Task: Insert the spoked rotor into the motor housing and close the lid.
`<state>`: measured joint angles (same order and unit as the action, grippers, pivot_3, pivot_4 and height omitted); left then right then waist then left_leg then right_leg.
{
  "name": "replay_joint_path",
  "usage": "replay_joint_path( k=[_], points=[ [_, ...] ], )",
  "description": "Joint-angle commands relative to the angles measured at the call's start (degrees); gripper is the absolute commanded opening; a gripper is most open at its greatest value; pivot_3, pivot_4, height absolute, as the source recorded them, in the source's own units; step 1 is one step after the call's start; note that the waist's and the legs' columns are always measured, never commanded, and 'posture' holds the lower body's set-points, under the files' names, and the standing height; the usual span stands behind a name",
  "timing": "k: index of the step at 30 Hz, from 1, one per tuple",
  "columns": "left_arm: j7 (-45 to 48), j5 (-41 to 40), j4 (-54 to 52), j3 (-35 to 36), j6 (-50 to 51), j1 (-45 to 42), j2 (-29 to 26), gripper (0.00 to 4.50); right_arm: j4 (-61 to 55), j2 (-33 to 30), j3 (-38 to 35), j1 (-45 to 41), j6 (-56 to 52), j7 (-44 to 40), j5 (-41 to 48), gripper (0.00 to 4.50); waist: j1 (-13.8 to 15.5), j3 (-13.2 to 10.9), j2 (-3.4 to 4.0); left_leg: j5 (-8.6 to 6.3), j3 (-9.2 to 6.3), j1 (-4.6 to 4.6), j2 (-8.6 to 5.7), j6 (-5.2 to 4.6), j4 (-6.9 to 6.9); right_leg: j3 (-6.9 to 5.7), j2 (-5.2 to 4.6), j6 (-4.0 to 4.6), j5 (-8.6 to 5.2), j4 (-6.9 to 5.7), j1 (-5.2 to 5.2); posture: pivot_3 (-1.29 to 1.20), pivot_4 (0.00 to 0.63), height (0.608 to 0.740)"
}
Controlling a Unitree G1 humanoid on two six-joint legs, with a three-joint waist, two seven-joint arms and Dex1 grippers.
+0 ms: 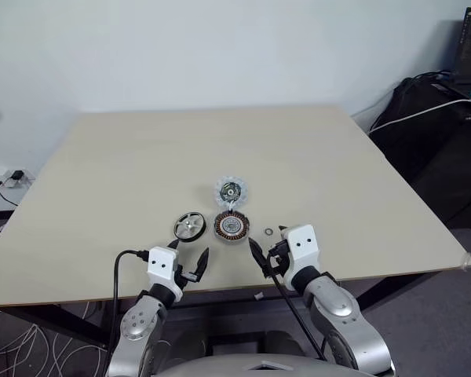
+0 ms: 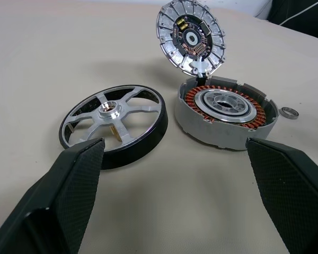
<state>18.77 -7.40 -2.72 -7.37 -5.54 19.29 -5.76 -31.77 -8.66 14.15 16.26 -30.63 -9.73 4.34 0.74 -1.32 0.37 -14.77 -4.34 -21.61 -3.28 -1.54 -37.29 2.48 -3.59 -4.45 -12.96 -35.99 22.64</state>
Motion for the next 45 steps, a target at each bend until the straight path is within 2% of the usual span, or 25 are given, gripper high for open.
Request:
replay_joint_path(
  k=[1,5,7,9,16,20,29,39,42,45],
  points=[
    [-0.2,0.0,-1.5,0.1,-1.3,-1.0,0.2,4.50,-2.2,0.1,-1.1,-0.2,-0.7,1.3,-0.6,4.48,0.0,0.0,0.00,0.00,0.00,0.00,0.00,0.00,0.00,0.00,0.00,0.00,0.00,0.00,0.00,0.00,0.000,0.740],
    [-0.2,0.1,-1.0,0.2,-1.4,-1.5,0.2,4.50,-1.3,-0.6,-2.2,0.5,-2.6,2.3,-1.4,4.48,0.0,0.0,-0.01,0.00,0.00,-0.01,0.00,0.00,0.00,0.00,-0.01,0.00,0.00,0.01,0.00,0.00,0.000,0.740],
    [-0.2,0.1,-0.8,0.2,-1.5,-1.8,0.3,4.50,13.4,-0.7,-4.6,-4.8,3.6,0.6,-1.0,4.48,-0.2,0.0,-0.09,0.00,0.00,0.01,0.00,0.00,0.02,-0.01,0.00,0.00,0.00,0.03,-0.02,0.00,0.000,0.740],
    [-0.3,0.1,-0.6,0.2,-1.5,-2.0,0.3,4.50,22.4,-0.7,-5.6,-9.0,7.3,-0.2,-1.2,4.48,-0.8,-0.1,-0.17,0.00,0.03,0.07,0.04,0.01,-0.02,-0.09,-0.02,-0.06,0.04,0.02,-0.08,0.00,0.000,0.740],
    [-0.6,0.3,-0.4,0.3,-2.0,-1.8,0.5,4.50,34.7,0.0,-5.2,-19.3,9.5,-1.1,-3.4,4.48,-1.3,-0.3,0.08,0.18,0.02,0.00,0.01,-0.29,0.11,-0.09,0.04,0.08,0.01,0.00,0.07,0.00,0.000,0.740],
    [-0.9,0.3,-0.5,0.5,-2.2,-1.6,0.6,4.50,39.0,1.2,-5.9,-23.1,10.9,-1.0,-3.4,4.48,-1.2,-0.3,0.07,0.16,0.01,0.00,-0.02,-0.33,0.14,-0.07,0.04,0.41,0.17,0.01,0.06,0.00,0.000,0.740],
    [-1.3,0.1,-0.4,0.3,-2.4,-1.5,0.7,4.50,43.8,2.0,-6.0,-26.3,12.4,-1.3,-4.4,4.48,-1.4,-0.3,0.10,0.16,0.01,0.06,-0.02,-0.32,0.06,-0.06,0.04,0.09,0.02,0.00,-0.03,0.00,0.000,0.740],
    [-1.3,0.2,-0.3,0.3,-2.4,-1.7,0.8,4.50,50.5,3.1,-5.6,-28.4,13.7,-1.6,-5.4,4.48,-1.5,-0.3,0.13,0.17,0.02,0.12,-0.02,-0.32,0.06,-0.04,0.07,0.35,0.18,-0.02,-0.06,0.00,0.000,0.740],
    [-1.4,0.2,-0.4,0.3,-2.4,-1.6,0.8,4.50,51.9,3.4,-5.7,-28.8,13.8,-1.6,-5.4,3.86,-1.6,-0.3,0.15,0.17,0.02,0.21,-0.01,-0.30,0.06,-0.03,0.09,0.30,0.15,-0.04,-0.13,0.00,0.000,0.740],
    [-1.5,0.3,-0.5,0.3,-2.4,-1.5,0.8,4.50,52.3,3.5,-5.9,-28.6,14.0,-1.6,-5.5,2.90,-1.6,-0.2,0.22,0.19,0.02,0.28,-0.01,-0.28,0.05,-0.01,0.09,0.10,0.08,-0.05,-0.19,0.00,0.000,0.740]
  ],
)
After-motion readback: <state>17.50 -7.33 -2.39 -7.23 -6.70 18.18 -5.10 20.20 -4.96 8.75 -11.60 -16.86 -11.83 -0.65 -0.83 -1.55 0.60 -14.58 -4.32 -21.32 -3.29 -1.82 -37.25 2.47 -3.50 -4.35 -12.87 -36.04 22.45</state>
